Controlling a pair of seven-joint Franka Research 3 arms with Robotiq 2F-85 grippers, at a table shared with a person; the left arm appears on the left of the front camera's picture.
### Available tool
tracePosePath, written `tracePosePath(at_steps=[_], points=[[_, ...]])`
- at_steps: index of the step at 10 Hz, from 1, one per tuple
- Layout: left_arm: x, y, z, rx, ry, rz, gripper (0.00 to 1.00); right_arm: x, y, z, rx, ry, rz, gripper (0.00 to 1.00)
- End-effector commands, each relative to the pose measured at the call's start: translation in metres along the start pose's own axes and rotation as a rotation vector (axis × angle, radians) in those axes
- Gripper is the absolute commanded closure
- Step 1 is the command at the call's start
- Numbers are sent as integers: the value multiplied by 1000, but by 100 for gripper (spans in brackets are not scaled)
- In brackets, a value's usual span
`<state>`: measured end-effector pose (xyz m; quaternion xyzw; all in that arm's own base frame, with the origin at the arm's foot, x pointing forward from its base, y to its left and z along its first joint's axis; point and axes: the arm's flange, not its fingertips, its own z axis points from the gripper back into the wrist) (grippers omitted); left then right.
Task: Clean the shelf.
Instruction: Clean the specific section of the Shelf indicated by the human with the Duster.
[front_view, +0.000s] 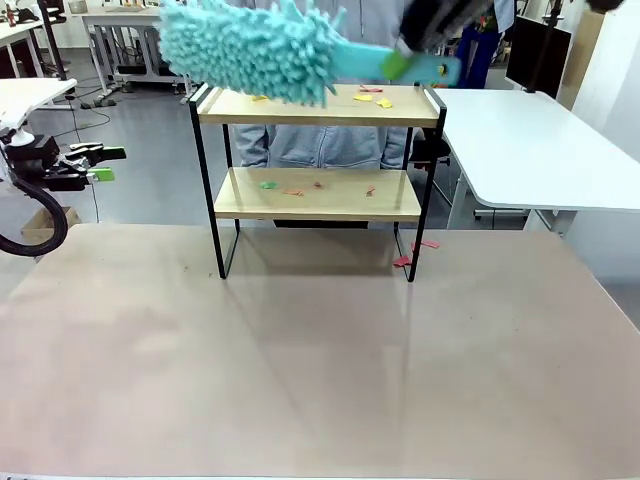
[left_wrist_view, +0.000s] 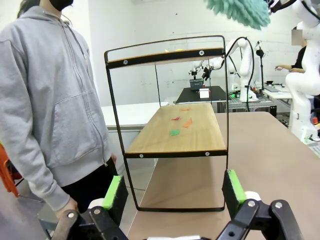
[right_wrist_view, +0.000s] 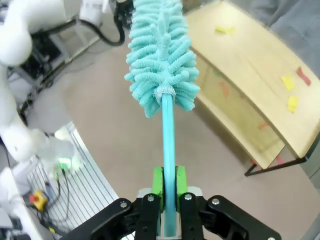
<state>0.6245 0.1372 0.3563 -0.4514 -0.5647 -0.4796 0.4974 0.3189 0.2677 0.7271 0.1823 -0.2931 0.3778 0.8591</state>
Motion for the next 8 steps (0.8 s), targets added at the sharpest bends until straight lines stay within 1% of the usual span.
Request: tracePosePath(at_steps=[1,2,3,4,5,6,7,8], points=[[3,-1,0,-3,-3,-5,0,36,28,-2,-172,-40,-121,87],[3,-1,0,-3,-3,-5,0,51,42,-5,-220,-70,-192,87],[3,-1,0,-3,-3,-5,0,64,55,-11,-237,-77,-246,87],[3,-1,0,-3,-3,-5,0,75,69,-19,-270,-54,-296,87],[3,-1,0,-3,-3,-5,0,86,81,-27,-324,-60,-350,87],[3,-1,0,-3,-3,-5,0,98,91,-36,-375,-62,-368,87],[3,-1,0,-3,-3,-5,0,106,94,-45,-425,-59,-401,87],[3,-1,0,-3,-3,-5,0,111,90,-54,-353,-16,-389,87]])
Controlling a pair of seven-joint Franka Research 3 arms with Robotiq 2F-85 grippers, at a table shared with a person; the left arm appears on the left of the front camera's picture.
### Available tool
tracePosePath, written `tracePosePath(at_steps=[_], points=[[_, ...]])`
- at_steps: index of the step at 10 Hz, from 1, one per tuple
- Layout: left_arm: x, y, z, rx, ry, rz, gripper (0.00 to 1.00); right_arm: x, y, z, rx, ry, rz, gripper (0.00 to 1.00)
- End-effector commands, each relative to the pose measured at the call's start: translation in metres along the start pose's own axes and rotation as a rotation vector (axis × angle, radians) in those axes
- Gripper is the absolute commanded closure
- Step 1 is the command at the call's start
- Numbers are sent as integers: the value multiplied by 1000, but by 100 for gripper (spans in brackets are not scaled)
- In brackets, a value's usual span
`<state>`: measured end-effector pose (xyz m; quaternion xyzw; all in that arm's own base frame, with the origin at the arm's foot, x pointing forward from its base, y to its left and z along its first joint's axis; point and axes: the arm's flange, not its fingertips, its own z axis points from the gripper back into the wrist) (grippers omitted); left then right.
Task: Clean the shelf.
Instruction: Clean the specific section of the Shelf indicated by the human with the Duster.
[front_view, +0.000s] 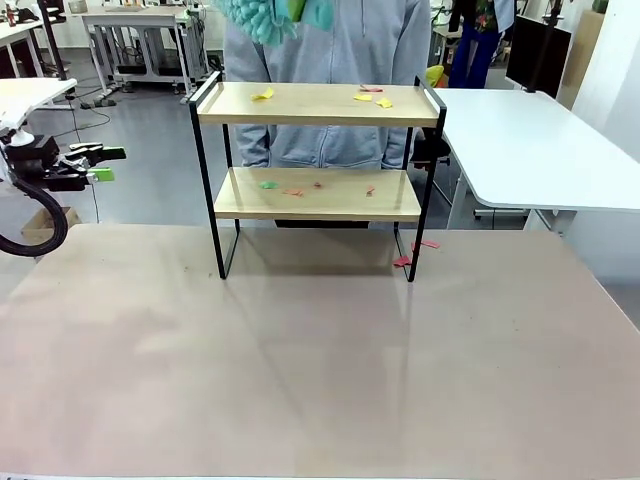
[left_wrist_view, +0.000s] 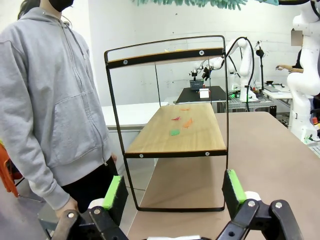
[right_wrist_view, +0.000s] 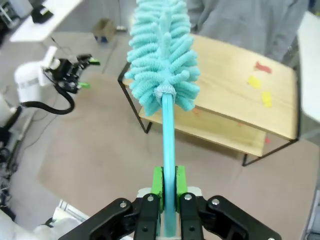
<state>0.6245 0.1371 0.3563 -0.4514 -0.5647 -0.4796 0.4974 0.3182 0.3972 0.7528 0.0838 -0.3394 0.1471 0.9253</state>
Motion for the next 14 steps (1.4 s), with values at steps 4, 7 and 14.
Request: tracePosePath(at_steps=[4,7,14], points=[[3,-1,0,-3,-3,-5,0,0,0,0,0,0,0,87],[3,-1,0,-3,-3,-5,0,15,28,-18,0,60,30,87],[3,-1,0,-3,-3,-5,0,42,82,-56,-121,70,-171,87]])
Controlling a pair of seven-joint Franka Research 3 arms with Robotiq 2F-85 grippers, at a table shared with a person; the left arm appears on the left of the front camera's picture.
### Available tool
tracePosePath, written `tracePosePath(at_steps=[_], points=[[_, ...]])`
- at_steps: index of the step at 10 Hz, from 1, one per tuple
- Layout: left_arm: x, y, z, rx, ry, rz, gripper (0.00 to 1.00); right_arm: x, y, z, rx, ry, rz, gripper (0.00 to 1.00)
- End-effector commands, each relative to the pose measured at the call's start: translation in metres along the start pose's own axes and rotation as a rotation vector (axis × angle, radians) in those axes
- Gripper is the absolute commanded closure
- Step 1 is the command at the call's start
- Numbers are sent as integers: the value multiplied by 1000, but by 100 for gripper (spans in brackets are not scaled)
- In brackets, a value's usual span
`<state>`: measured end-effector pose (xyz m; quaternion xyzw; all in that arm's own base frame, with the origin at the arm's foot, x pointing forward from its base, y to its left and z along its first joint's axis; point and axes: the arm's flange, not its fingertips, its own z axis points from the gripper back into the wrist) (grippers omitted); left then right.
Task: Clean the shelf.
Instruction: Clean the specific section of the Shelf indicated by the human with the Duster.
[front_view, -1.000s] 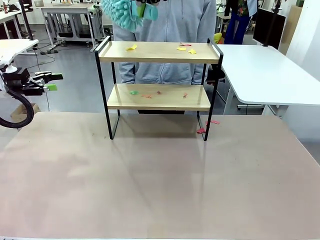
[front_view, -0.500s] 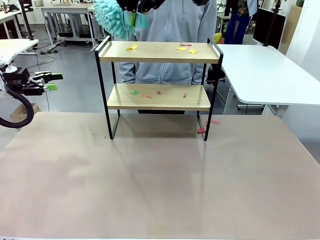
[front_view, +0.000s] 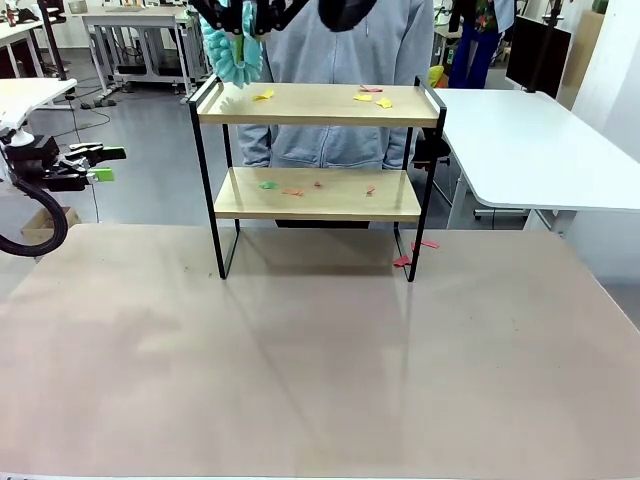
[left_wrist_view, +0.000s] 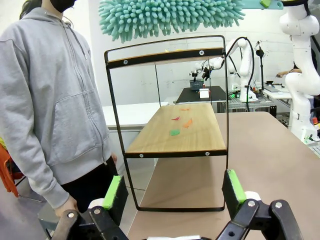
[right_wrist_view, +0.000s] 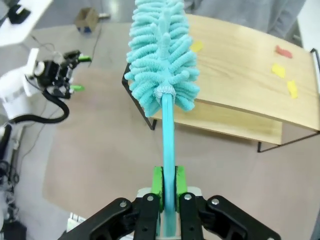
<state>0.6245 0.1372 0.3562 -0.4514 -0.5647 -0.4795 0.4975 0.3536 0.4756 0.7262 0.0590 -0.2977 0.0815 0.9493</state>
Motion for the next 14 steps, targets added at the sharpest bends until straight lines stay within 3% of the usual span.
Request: tracePosePath(at_steps=[1,8,11,12,14], points=[[3,-1,0,-3,-3,-5,0,15,27,7,-47,-14,-69,87],[3,-1,0,-3,-3,-5,0,14,35,-33,-78,88,-78,87],[3,-1,0,-3,-3,-5,0,12,35,-40,-25,150,-63,87],[3,-1,0,-3,-3,-5,0,5,28,-50,-70,101,-51,87],[3,-1,0,-3,-3,-5,0,5,28,-50,-70,101,-51,87]])
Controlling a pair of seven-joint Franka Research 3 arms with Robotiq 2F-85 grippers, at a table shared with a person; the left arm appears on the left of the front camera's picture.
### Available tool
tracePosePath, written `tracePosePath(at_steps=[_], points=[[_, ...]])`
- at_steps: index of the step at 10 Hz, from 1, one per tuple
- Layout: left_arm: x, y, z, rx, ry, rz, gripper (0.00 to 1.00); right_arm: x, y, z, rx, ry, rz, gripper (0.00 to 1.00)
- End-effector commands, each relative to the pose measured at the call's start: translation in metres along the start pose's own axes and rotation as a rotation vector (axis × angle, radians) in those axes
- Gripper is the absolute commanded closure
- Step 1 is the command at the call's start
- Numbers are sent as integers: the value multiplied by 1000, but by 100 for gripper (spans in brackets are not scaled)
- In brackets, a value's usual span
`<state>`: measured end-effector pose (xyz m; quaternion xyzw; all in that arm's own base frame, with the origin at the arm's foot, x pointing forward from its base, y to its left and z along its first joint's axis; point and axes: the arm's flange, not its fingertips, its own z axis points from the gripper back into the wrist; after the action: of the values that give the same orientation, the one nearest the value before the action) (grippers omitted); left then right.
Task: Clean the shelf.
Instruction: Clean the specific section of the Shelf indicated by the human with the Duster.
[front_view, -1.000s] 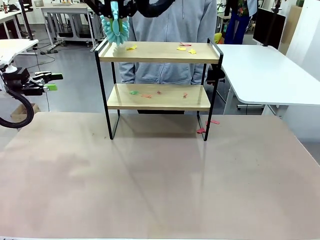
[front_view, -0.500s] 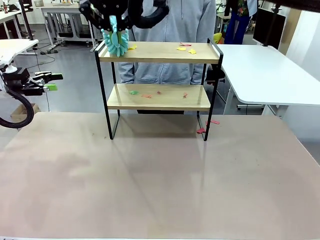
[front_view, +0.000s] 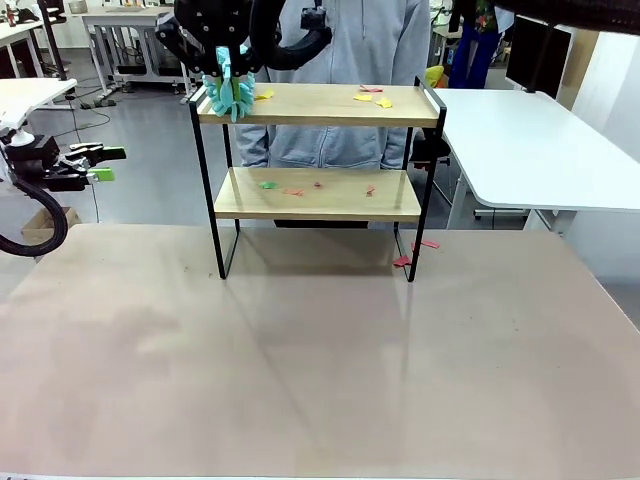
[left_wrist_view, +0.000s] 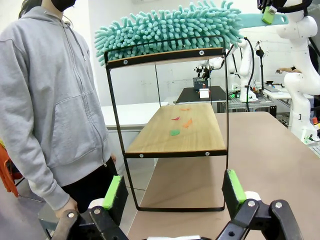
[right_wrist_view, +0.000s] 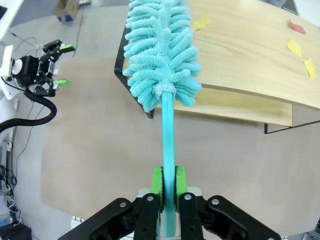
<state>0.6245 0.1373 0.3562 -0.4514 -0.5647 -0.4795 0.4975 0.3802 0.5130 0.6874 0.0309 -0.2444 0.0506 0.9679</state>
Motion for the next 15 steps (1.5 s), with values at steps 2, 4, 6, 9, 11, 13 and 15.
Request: tracePosePath(at_steps=[2,4,6,9,11,13,15], points=[[3,-1,0,-3,-3,-6,0,1,-1,3,-5,-12,0,87],[3,-1,0,-3,-3,-6,0,0,0,0,0,0,0,87],[3,-1,0,-3,-3,-6,0,-11,-37,6,16,37,-30,87],[3,-1,0,-3,-3,-6,0,-23,-89,8,26,74,-58,87],[3,-1,0,-3,-3,-6,0,-31,-124,8,29,84,-94,87],[3,-1,0,-3,-3,-6,0,-39,-158,8,21,95,-140,87],[3,-1,0,-3,-3,-6,0,-47,-190,9,-15,107,-194,87]])
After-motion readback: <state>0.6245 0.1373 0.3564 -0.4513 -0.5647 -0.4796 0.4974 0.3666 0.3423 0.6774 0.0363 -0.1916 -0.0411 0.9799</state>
